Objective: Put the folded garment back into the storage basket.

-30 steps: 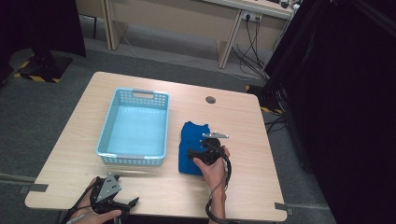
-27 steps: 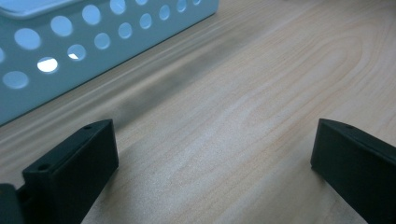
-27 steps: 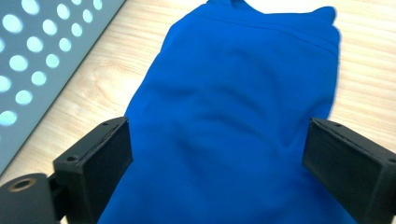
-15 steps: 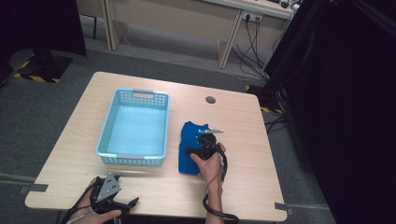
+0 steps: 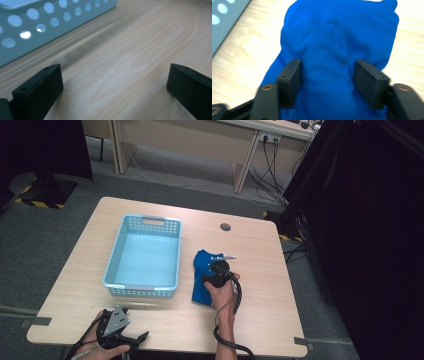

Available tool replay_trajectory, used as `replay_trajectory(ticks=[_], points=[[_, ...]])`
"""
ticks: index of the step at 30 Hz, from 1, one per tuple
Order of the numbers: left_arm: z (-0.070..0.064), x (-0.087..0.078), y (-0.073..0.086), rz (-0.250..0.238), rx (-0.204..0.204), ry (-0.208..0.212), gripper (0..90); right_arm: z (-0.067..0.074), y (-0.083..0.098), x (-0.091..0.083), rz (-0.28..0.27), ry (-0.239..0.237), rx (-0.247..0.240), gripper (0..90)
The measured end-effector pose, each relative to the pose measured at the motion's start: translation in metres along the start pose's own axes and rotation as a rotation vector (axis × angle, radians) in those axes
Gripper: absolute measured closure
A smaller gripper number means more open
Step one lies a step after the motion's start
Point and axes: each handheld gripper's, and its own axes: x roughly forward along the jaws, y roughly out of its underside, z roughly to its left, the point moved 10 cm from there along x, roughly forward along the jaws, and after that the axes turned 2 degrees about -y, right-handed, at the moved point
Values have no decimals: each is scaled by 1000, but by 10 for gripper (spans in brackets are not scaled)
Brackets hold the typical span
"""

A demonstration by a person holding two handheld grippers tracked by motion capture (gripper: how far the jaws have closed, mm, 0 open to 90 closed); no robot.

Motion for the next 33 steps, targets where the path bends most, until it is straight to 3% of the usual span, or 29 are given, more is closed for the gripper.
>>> replay_trajectory(ticks=[8,20,33], points=[[0,0,0,0,0,0,0,-3,-1,-1,-50,-18,15,639],[0,0,0,-1,1,2,0,-4,-7,-5,-84,-5,25,680],[0,0,0,-1,1,2,0,-1,-32,-35,-166,-16,30,682]])
